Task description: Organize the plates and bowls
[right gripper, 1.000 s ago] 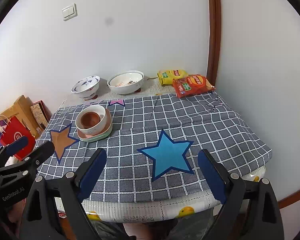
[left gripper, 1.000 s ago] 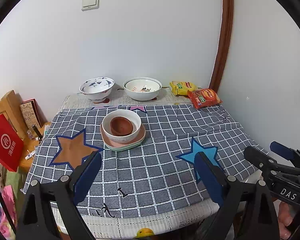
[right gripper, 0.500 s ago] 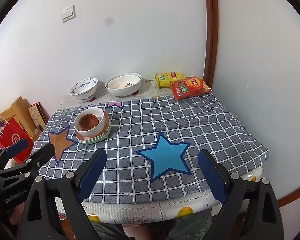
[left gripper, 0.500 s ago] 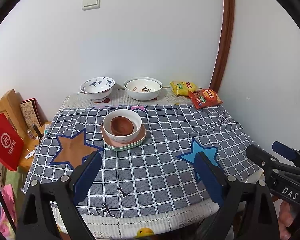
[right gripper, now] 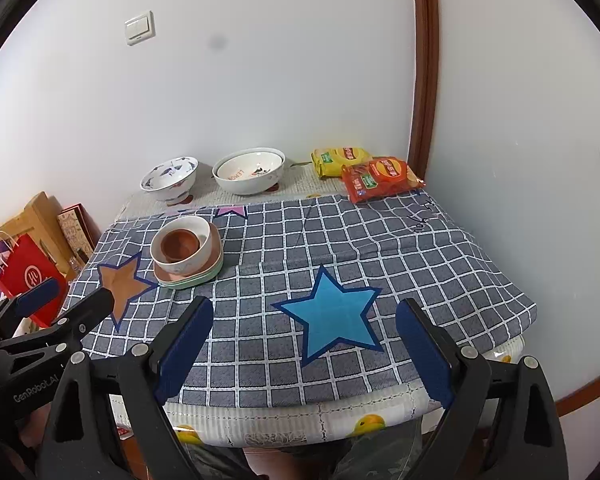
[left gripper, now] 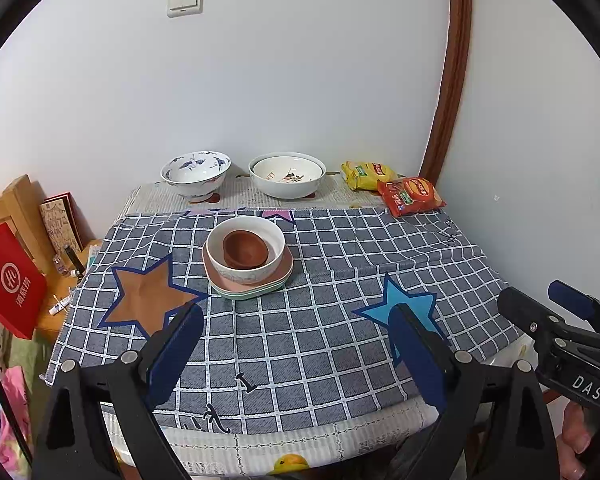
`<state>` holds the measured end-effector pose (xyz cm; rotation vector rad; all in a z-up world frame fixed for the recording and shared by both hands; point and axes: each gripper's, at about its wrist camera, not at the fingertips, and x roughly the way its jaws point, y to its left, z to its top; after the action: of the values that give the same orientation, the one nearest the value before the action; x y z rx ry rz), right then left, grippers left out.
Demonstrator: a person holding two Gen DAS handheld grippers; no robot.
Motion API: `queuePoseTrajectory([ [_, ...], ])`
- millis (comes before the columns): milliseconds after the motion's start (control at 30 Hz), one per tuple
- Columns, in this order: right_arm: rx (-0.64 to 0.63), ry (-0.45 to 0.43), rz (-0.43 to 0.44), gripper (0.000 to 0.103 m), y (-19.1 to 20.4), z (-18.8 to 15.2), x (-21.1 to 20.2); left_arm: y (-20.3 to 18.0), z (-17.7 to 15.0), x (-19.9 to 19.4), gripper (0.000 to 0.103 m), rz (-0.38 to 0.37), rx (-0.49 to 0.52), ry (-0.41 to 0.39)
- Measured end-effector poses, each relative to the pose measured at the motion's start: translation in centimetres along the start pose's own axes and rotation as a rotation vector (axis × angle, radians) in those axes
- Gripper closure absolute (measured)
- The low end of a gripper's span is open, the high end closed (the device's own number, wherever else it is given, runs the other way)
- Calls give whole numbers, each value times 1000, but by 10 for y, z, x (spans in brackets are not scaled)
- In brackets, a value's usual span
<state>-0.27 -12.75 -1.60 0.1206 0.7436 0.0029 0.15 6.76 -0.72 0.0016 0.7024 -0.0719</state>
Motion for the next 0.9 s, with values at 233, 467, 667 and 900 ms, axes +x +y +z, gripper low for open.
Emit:
queuePoseTrajectory([
  [233,9,2,2,11,-1,-2,1,-1,0,0,9,-1,0,-1],
  [467,11,0,11,11,0,-2,0,0,0,0,9,-4,3,-1],
  [667,10,-5,12,11,1,-2,-4,0,0,0,9,-3,8,-3],
  [900,8,-6,12,11,2,-2,-4,0,1,-2,9,-1,9,-7],
])
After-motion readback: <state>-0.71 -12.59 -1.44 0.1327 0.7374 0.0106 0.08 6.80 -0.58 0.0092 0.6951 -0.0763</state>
